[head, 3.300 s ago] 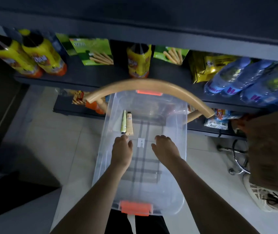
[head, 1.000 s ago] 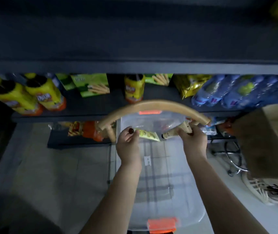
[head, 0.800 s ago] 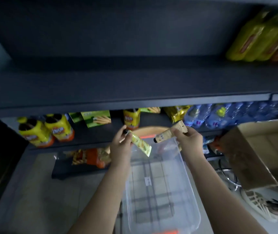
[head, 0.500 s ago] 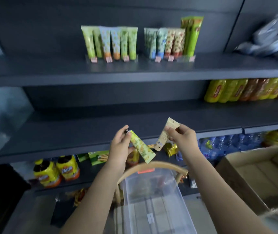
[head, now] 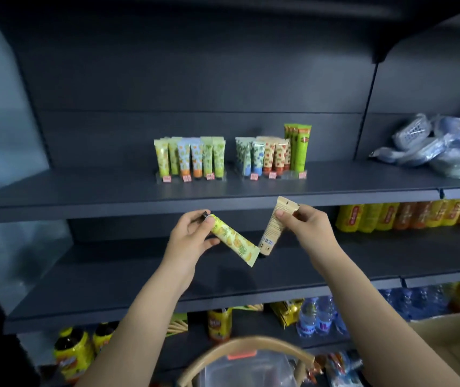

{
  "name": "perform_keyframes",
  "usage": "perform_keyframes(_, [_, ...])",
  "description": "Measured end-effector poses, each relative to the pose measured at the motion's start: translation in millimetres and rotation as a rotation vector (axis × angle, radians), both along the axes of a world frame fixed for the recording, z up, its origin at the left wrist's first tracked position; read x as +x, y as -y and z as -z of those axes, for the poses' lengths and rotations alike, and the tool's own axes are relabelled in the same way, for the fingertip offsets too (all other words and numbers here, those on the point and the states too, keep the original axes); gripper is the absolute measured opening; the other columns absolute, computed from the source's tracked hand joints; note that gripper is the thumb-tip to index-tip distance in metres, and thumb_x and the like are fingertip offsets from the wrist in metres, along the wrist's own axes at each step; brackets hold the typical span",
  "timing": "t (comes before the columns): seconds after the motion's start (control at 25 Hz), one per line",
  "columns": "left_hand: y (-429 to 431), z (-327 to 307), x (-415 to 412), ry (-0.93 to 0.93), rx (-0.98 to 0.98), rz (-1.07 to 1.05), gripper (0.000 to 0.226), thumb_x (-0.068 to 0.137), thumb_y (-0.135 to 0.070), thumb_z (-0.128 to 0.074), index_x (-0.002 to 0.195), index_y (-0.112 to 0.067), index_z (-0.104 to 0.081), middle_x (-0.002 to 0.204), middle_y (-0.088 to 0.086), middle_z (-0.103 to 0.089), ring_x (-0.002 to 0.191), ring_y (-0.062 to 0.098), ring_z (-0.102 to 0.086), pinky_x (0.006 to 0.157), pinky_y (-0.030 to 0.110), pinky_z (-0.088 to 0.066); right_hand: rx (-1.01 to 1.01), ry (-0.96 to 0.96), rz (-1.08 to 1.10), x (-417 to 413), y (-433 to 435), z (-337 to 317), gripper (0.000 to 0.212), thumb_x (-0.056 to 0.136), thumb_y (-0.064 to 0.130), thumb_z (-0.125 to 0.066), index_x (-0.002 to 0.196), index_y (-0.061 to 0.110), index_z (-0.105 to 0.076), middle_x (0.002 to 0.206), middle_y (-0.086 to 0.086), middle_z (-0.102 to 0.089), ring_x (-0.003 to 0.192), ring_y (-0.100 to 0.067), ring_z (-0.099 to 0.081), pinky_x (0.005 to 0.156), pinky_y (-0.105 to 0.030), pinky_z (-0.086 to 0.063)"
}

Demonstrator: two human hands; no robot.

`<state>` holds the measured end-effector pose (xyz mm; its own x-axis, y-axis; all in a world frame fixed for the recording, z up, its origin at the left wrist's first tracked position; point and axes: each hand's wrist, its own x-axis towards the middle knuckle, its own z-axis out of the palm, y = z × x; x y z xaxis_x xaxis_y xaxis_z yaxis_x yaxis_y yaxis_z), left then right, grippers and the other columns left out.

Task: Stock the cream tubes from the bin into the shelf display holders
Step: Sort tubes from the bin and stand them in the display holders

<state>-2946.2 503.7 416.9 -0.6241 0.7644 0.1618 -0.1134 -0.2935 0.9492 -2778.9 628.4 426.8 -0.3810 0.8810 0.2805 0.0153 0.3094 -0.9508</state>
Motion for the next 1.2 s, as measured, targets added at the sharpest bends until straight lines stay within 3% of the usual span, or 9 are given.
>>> perform_keyframes(0.08, [-7.8, -13.6, 2.2, -0.047, 0.016, 0.001, 0.014, 0.092, -0.011, -0.054, 0.106, -0.009, -0.056, 0.1, 0.007, -0.066, 0.088, 0.015, -0.063, 0.067, 0.021, -0.055, 0.008, -0.018, -0.038, 4.2, -14.2, -11.7, 0.011, 0.086, 0.022, -0.067, 0.084, 0.011, -0.068, 0.08, -0.012, -0.067, 0.072, -0.014, -0.057, 0.066, -0.025, -0.044])
perform_keyframes(0.24, [-32.1, -38.9, 13.1, -0.082, 0.033, -0.007, 0.01, 0.092, -0.011, -0.054, 0.101, -0.009, -0.056, 0.095, 0.005, -0.069, 0.083, 0.012, -0.065, 0.067, 0.019, -0.056, 0.008, -0.073, -0.16, 14.4, -51.1, -32.6, 0.004, 0.091, 0.019, -0.059, 0.093, 0.015, -0.059, 0.09, -0.005, -0.072, 0.084, -0.016, -0.066, 0.075, -0.03, -0.051])
perform_keyframes(0.36, [-59.3, -55.3, 21.3, -0.068, 0.063, -0.028, 0.011, 0.091, -0.011, -0.055, 0.102, -0.009, -0.057, 0.086, 0.002, -0.071, 0.078, 0.01, -0.067, 0.068, 0.02, -0.056, -0.046, -0.145, -0.251, 22.8, -81.0, -49.4, 0.002, 0.097, 0.016, -0.048, 0.095, 0.015, -0.047, 0.078, -0.007, -0.071, 0.072, -0.019, -0.07, 0.066, -0.032, -0.056])
perform_keyframes(0.48, [-95.1, -63.9, 29.5, -0.028, 0.104, -0.072, 0.01, 0.09, -0.009, -0.056, 0.099, -0.009, -0.057, 0.077, -0.003, -0.071, 0.071, 0.006, -0.067, 0.07, 0.022, -0.056, 0.006, -0.129, -0.237, 30.3, -118.6, -59.1, 0.011, 0.098, 0.026, -0.046, 0.094, 0.015, -0.044, 0.065, -0.005, -0.055, 0.051, -0.015, -0.054, 0.05, -0.029, -0.051])
perform_keyframes(0.56, [-118.6, -64.5, 34.2, -0.005, 0.117, -0.084, 0.012, 0.089, -0.009, -0.057, 0.1, -0.006, -0.056, 0.067, -0.007, -0.069, 0.066, 0.004, -0.066, 0.073, 0.024, -0.055, 0.049, -0.06, -0.263, 34.2, -142.5, -62.6, 0.023, 0.098, 0.036, -0.042, 0.093, 0.014, -0.045, 0.067, -0.003, -0.049, 0.051, -0.013, -0.046, 0.048, -0.026, -0.044])
perform_keyframes(0.68, [-152.2, -61.3, 40.0, 0.005, 0.106, -0.085, 0.016, 0.089, -0.01, -0.058, 0.104, -0.005, -0.055, 0.065, -0.007, -0.069, 0.066, 0.003, -0.066, 0.075, 0.025, -0.055, -0.056, 0.047, -0.318, 38.2, -171.4, -68.4, 0.04, 0.098, 0.049, -0.032, 0.09, 0.013, -0.049, 0.068, -0.001, -0.05, 0.056, -0.013, -0.048, 0.05, -0.023, -0.045])
perform_keyframes(0.84, [-182.9, -54.7, 39.3, 0.03, 0.094, -0.081, 0.02, 0.087, -0.009, -0.059, 0.106, -0.003, -0.054, 0.076, 0.001, -0.069, 0.07, 0.008, -0.067, 0.073, 0.024, -0.058, -0.183, -0.033, -0.358, 33.9, -198.7, -74.4, 0.037, 0.098, 0.041, -0.033, 0.099, 0.014, -0.057, 0.07, -0.001, -0.052, 0.061, -0.016, -0.048, 0.06, -0.027, -0.045])
perform_keyframes(1.04, [-209.3, -55.1, 26.8, 0.049, 0.121, -0.064, 0.016, 0.088, -0.007, -0.057, 0.103, -0.012, -0.06, 0.093, 0.009, -0.064, 0.085, 0.016, -0.064, 0.069, 0.022, -0.058, -0.005, 0.044, -0.379, 26.8, -230.4, -77.7, 0.03, 0.095, 0.041, -0.046, 0.119, 0.025, -0.054, 0.101, 0.006, -0.065, 0.092, -0.012, -0.062, 0.083, -0.03, -0.048])
perform_keyframes(1.2, [-222.5, -53.6, 20.3, 0.094, 0.062, -0.013, 0.021, 0.089, 0.0, -0.054, 0.108, -0.006, -0.064, 0.116, 0.012, -0.06, 0.1, 0.021, -0.062, 0.073, 0.025, -0.058, 0.022, 0.012, -0.365, 24.0, -245.6, -82.6, 0.019, 0.084, 0.023, -0.067, 0.101, 0.019, -0.06, 0.096, 0.001, -0.069, 0.085, -0.012, -0.066, 0.072, -0.024, -0.051])
